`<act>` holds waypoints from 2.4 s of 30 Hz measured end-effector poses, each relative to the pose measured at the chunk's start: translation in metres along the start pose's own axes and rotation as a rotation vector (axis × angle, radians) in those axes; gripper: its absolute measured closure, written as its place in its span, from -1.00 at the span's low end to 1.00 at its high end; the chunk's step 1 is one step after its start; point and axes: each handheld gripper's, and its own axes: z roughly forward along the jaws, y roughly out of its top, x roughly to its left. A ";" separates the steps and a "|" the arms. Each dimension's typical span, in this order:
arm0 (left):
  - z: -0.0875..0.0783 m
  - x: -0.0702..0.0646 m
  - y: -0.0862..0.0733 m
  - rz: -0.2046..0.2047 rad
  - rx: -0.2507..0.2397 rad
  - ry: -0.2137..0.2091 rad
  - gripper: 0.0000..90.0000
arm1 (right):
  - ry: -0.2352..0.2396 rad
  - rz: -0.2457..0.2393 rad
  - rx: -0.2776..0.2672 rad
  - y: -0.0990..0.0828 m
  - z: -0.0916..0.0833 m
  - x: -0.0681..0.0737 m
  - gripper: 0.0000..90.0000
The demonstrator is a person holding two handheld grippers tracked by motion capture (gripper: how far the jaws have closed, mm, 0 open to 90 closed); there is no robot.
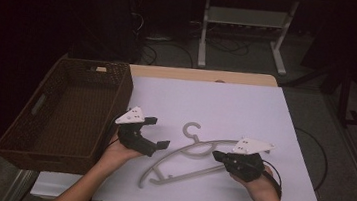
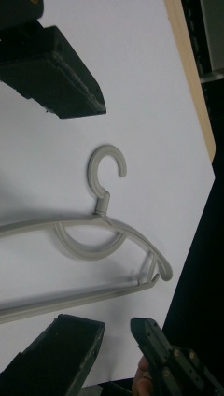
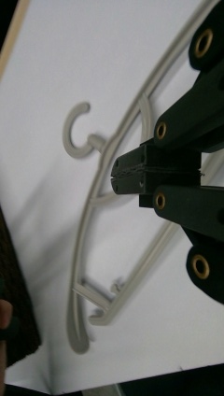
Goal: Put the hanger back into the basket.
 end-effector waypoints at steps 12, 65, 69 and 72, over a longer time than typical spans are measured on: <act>0.002 0.000 -0.005 -0.009 0.016 -0.009 -1.00 | 0.050 -0.003 0.153 -0.010 0.027 0.007 0.98; 0.051 -0.003 -0.013 0.016 0.299 -0.052 -0.97 | 0.019 -0.045 0.281 -0.019 0.043 0.009 0.99; 0.061 -0.002 -0.013 0.021 0.343 -0.037 -0.78 | 0.021 -0.037 0.281 -0.019 0.043 0.009 0.99; 0.068 -0.005 -0.013 0.031 0.357 -0.032 -0.67 | 0.022 -0.036 0.280 -0.020 0.043 0.009 0.99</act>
